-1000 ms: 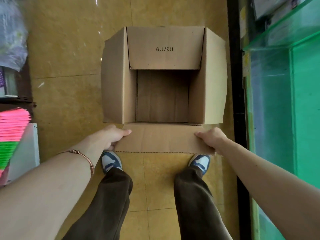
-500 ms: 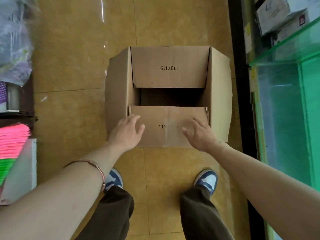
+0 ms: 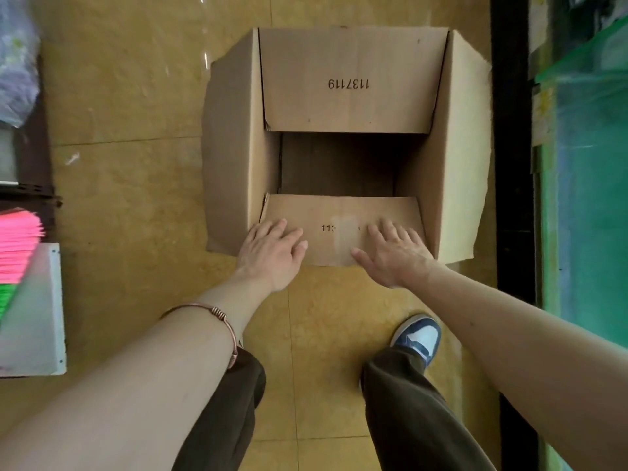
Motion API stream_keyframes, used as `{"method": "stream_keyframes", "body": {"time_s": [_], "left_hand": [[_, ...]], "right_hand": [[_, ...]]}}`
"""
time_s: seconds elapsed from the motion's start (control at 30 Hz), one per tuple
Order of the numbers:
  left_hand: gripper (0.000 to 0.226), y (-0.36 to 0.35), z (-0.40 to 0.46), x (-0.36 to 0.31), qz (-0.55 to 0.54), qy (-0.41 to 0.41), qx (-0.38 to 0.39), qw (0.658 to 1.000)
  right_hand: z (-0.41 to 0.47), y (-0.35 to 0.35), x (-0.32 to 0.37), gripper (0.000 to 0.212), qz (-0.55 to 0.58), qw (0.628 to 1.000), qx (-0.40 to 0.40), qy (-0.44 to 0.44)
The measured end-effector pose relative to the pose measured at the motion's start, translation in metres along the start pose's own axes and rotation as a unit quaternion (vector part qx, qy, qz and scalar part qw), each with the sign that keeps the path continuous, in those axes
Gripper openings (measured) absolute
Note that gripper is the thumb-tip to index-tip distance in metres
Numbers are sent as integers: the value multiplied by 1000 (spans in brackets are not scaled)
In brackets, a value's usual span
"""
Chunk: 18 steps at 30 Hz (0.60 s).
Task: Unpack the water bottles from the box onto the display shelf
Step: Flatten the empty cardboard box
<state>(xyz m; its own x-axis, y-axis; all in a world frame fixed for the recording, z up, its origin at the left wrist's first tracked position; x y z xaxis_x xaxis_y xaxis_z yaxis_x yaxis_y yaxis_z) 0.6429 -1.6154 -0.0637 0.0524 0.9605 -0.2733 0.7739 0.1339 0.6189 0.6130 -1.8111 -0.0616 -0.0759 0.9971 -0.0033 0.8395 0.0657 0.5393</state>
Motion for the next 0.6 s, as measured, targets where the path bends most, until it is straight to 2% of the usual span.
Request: {"method": "stream_keyframes", "body": {"time_s": [0.13, 0.23, 0.3, 0.37, 0.53, 0.6], "left_hand": [[50, 23, -20, 10, -69, 10, -84, 994], [53, 36, -25, 38, -220, 100, -152, 958], [56, 35, -18, 66, -313, 185, -134, 922], [58, 28, -9, 93, -352, 234, -101, 901], [61, 10, 5, 139, -383, 246, -65, 888], [67, 3, 13, 151, -439, 258, -51, 859]], "right_hand": [[-18, 38, 32, 73, 63, 996, -53, 33], [-17, 67, 60, 72, 114, 989, -68, 59], [-8, 84, 80, 71, 125, 987, -75, 74], [4, 96, 102, 70, 130, 983, -96, 90], [46, 111, 148, 76, 119, 970, -170, 130], [63, 114, 157, 78, 113, 969, -183, 120]]}}
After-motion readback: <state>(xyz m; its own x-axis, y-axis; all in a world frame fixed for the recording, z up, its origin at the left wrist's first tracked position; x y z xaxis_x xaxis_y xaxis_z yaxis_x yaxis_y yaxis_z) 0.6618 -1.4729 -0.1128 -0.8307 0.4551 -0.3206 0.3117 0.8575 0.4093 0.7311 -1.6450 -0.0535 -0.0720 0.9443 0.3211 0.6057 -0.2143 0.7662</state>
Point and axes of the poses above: each hand's wrist, its own z-axis towards the middle knuckle, its own y-axis out of the back of the hand, x = y × z, the point moved 4 cm from there along z, towards the middle knuckle, and after that the axes turned 11 degrees about -z, right-handed, at the moved point
